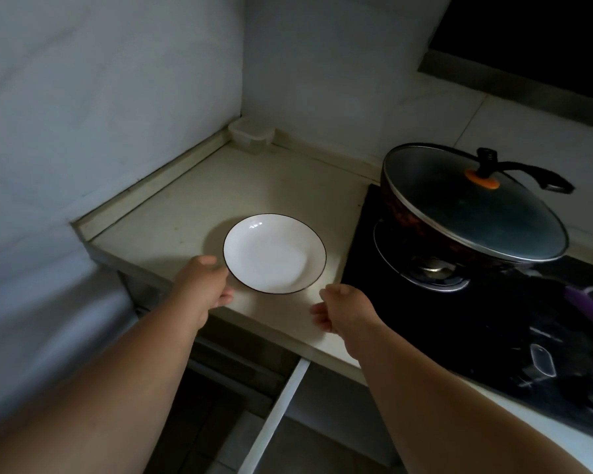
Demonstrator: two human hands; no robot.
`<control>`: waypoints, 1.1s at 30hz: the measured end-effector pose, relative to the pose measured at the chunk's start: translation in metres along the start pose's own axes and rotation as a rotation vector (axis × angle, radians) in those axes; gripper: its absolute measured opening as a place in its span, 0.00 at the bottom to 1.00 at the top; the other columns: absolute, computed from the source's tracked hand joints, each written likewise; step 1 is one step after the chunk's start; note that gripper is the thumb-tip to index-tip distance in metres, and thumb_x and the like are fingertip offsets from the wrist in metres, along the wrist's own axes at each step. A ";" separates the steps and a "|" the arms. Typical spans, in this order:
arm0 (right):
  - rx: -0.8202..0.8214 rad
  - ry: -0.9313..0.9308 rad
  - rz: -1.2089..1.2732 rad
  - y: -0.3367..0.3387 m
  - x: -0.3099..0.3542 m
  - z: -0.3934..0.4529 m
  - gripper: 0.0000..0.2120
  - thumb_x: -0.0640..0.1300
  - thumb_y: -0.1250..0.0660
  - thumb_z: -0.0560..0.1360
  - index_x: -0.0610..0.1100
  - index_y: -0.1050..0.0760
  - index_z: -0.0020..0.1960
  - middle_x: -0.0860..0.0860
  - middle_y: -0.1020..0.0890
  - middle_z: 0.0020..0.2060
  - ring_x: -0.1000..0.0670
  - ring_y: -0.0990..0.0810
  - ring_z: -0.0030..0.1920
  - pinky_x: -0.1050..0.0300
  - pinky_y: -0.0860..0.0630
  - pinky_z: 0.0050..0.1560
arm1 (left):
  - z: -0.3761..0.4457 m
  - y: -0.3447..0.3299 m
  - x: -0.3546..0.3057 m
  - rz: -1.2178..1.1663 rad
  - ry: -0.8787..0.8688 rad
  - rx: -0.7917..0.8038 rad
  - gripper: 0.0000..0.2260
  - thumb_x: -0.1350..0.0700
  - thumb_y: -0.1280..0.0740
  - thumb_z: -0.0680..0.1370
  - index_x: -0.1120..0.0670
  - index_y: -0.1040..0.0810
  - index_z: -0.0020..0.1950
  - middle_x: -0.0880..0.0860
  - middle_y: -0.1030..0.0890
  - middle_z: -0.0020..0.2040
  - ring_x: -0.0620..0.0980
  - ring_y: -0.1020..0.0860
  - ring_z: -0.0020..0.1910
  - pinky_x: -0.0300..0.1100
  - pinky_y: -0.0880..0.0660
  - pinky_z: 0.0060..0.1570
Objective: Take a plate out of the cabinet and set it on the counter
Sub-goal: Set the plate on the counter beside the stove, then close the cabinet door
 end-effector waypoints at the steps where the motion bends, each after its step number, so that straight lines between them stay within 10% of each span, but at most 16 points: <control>1: 0.012 0.006 -0.022 0.007 -0.003 -0.009 0.13 0.39 0.42 0.78 0.38 0.28 0.61 0.45 0.20 0.35 0.50 0.25 0.29 0.61 0.27 0.28 | -0.009 0.003 0.001 0.027 -0.010 -0.011 0.19 0.59 0.40 0.78 0.56 0.31 0.70 0.57 0.24 0.52 0.53 0.22 0.39 0.44 0.22 0.37; 11: 0.176 0.080 -0.259 0.054 -0.071 -0.117 0.13 0.40 0.44 0.80 0.46 0.30 0.37 0.48 0.23 0.37 0.52 0.26 0.33 0.64 0.28 0.32 | -0.175 0.020 0.067 0.620 -0.015 0.191 0.17 0.55 0.39 0.78 0.52 0.29 0.67 0.56 0.22 0.56 0.54 0.22 0.52 0.48 0.23 0.52; 20: 0.169 0.037 -0.253 0.062 -0.150 -0.167 0.13 0.41 0.41 0.78 0.37 0.25 0.59 0.48 0.22 0.36 0.54 0.26 0.31 0.62 0.29 0.31 | -0.239 0.029 0.128 1.069 0.052 0.282 0.23 0.53 0.41 0.80 0.56 0.36 0.74 0.57 0.29 0.69 0.54 0.28 0.66 0.42 0.32 0.56; 33: 0.117 -0.067 -0.236 0.075 -0.225 -0.190 0.06 0.40 0.39 0.75 0.46 0.26 0.41 0.51 0.24 0.31 0.54 0.27 0.28 0.63 0.28 0.30 | -0.221 -0.001 0.171 0.967 0.136 0.374 0.13 0.57 0.38 0.75 0.58 0.25 0.58 0.57 0.23 0.44 0.52 0.23 0.39 0.42 0.22 0.38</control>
Point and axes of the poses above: each hand's wrist, its own z-axis towards the middle knuckle, its own y-axis out of the back of the hand, x = y × z, the point moved 2 cm from there along z, towards the middle knuckle
